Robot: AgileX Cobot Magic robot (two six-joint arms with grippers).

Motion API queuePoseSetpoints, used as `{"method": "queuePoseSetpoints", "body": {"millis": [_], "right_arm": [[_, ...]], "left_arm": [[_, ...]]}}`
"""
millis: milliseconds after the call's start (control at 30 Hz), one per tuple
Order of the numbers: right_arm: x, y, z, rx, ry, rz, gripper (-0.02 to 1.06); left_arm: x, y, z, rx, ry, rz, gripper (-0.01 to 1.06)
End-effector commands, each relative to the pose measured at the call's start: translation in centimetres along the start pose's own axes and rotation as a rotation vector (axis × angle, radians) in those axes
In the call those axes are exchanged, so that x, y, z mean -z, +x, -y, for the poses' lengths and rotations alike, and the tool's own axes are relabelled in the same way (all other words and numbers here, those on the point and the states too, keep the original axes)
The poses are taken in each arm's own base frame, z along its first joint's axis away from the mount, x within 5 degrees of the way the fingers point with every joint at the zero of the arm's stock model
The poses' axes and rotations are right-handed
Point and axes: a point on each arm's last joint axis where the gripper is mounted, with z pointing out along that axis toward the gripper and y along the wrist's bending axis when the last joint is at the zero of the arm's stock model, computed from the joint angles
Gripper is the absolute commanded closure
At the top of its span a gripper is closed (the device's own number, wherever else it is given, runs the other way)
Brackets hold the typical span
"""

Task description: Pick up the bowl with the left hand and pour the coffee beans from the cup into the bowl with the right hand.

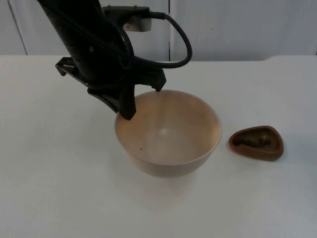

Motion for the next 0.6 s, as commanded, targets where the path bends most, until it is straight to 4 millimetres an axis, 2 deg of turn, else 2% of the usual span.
{"method": "queuePoseSetpoints", "body": {"millis": [0,33,167,200,333,367,500,567], "right_arm": [[-2.5,-2.8,0.1,-0.011,-0.005,-0.057,-0.01],[-2.5,-2.8,0.1,-0.011,-0.005,-0.057,-0.01],[-6.1,-6.0,-0.4,0.014,-0.066,-0.146,-0.01],[-6.1,-6.0,-0.4,0.014,-0.066,-0.146,-0.01],[-9.2,-8.4,-1.2,0.031,-0.173,-0.206,-0.01],[-9.2,-8.4,-1.2,0.031,-0.173,-0.206,-0.01],[-12.9,-9.9,-1.3,0.003,-0.196,-0.301,0.01],[-13.5,-10.0,-1.5,0.006,-0.201,-0.318,0.01]], "left_arm": [[0.6,-0.2,0.4,-0.002,0.012,0.028,1.05],[0.6,-0.2,0.4,-0.002,0.012,0.028,1.05],[0.6,-0.2,0.4,-0.002,0.012,0.028,1.05],[0.6,-0.2,0.4,-0.002,0.012,0.028,1.05],[0.6,-0.2,0.4,-0.002,0.012,0.028,1.05],[0.6,-0.2,0.4,-0.002,0.012,0.028,1.05],[0.6,-0.2,0.4,-0.003,0.011,0.027,1.05],[0.6,-0.2,0.4,-0.004,0.009,0.03,1.05]]}}
